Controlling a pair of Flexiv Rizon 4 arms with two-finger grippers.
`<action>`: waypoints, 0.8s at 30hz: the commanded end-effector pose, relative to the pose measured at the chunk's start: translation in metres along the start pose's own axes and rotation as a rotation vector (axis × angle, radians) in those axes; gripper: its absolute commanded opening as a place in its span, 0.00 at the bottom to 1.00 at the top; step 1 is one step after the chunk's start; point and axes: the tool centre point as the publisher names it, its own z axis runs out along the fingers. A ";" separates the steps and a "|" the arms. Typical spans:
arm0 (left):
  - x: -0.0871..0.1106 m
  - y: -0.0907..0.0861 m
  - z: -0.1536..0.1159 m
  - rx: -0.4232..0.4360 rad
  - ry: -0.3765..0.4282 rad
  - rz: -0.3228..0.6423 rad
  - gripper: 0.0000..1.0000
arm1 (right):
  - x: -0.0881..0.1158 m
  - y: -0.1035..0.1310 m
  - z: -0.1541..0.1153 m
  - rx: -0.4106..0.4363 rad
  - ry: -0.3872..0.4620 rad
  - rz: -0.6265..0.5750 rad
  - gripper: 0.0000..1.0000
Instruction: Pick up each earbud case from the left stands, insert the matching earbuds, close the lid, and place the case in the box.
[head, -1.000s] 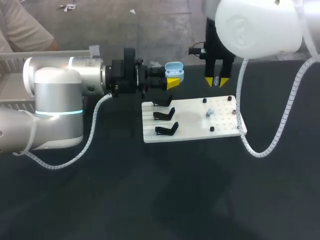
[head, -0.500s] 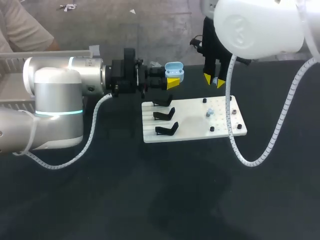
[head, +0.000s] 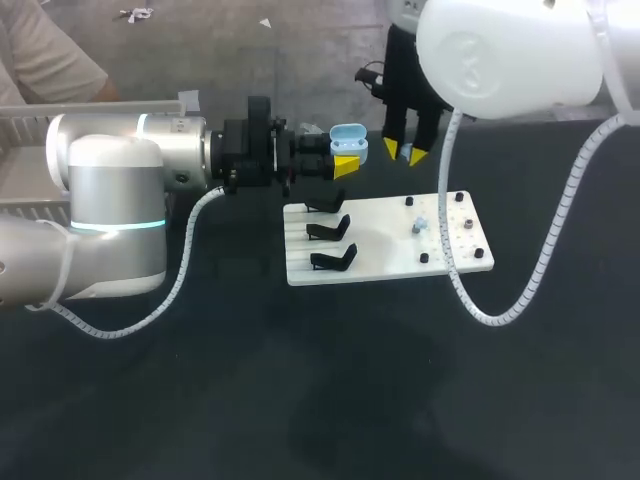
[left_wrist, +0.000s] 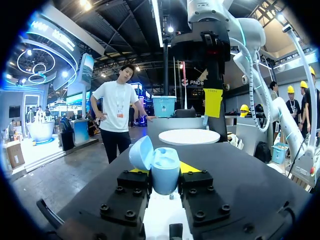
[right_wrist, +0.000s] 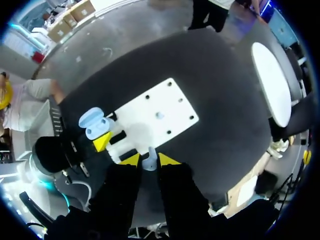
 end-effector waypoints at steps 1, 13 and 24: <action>0.001 -0.002 0.000 -0.005 -0.005 0.004 0.00 | -0.007 0.023 -0.003 0.034 0.009 -0.032 0.00; 0.001 -0.002 0.000 -0.005 -0.005 0.004 0.00 | -0.017 0.049 -0.001 0.043 -0.009 -0.152 0.00; 0.001 -0.002 0.000 -0.005 -0.005 0.004 0.00 | -0.021 0.062 0.010 0.058 -0.012 -0.222 0.00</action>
